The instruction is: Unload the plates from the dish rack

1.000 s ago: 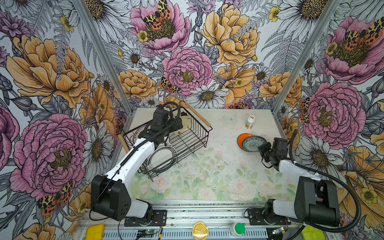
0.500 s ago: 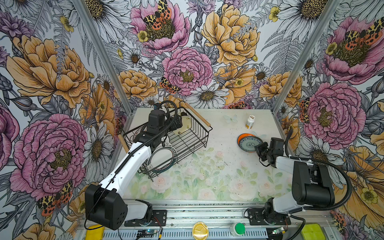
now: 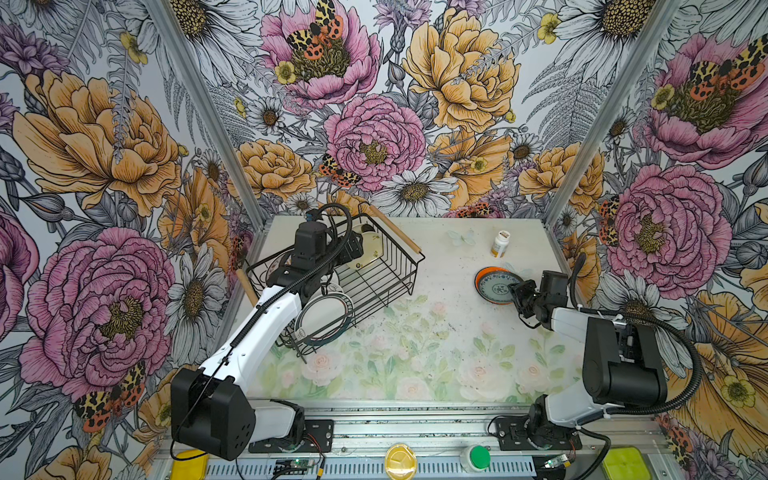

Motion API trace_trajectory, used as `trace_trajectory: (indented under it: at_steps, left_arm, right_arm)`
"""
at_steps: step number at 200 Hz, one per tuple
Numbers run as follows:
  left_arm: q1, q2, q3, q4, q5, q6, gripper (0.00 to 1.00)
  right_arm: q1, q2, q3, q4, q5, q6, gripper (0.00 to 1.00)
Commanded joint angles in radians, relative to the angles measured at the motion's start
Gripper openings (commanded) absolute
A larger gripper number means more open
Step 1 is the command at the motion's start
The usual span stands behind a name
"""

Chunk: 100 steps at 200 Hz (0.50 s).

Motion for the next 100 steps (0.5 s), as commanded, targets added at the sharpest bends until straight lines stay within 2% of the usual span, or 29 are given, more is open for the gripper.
trace_trajectory:
  at_steps: [1,41,100]
  left_arm:
    - [0.01,0.013,0.002,0.02,0.028,-0.014,0.99]
    - [0.017,0.024,0.005,0.013,0.032,-0.014,0.99]
    - [0.019,0.03,0.007,0.013,0.045,-0.016,0.99]
  right_arm:
    - [0.007,0.002,0.059,-0.092,0.048,-0.072,0.45]
    - [0.02,0.021,0.13,-0.228,0.087,-0.137,0.52]
    - [0.069,0.073,0.221,-0.368,0.154,-0.212,0.55]
